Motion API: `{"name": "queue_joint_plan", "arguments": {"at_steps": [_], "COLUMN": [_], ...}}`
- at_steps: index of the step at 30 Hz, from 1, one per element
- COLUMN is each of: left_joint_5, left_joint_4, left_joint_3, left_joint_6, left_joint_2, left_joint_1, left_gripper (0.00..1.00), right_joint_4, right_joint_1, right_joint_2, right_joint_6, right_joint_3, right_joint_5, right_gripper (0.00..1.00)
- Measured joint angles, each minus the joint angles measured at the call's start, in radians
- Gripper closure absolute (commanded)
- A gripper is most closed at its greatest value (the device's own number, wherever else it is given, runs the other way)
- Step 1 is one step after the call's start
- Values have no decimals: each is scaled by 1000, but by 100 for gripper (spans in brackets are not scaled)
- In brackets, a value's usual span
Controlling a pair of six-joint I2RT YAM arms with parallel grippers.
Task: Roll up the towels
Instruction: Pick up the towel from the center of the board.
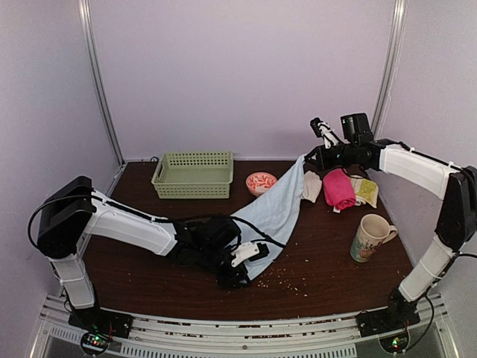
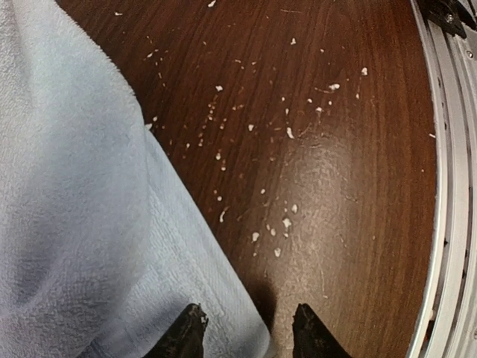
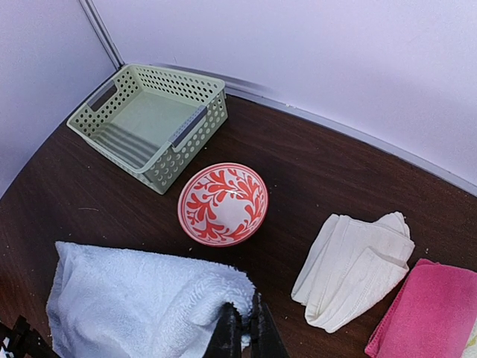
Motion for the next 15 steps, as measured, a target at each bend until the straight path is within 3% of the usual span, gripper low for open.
{"name": "queue_joint_plan", "arguments": {"at_steps": [6,13,15], "left_joint_5": [-113,-249,-279], "left_joint_4": [-13,-42,-49], "left_joint_3": [48,69,69], "left_joint_6": [2,27,35], "left_joint_2": [48,58,56], "left_joint_1": [-35,-56,-56], "left_gripper": [65,100,100], "right_joint_4": [1,2,2], "right_joint_1": [-1,-11,-13], "right_joint_2": [0,0,0], "right_joint_6": [0,0,0], "right_joint_3": [0,0,0], "right_joint_5": [0,0,0], "right_gripper": [100,100,100]}}
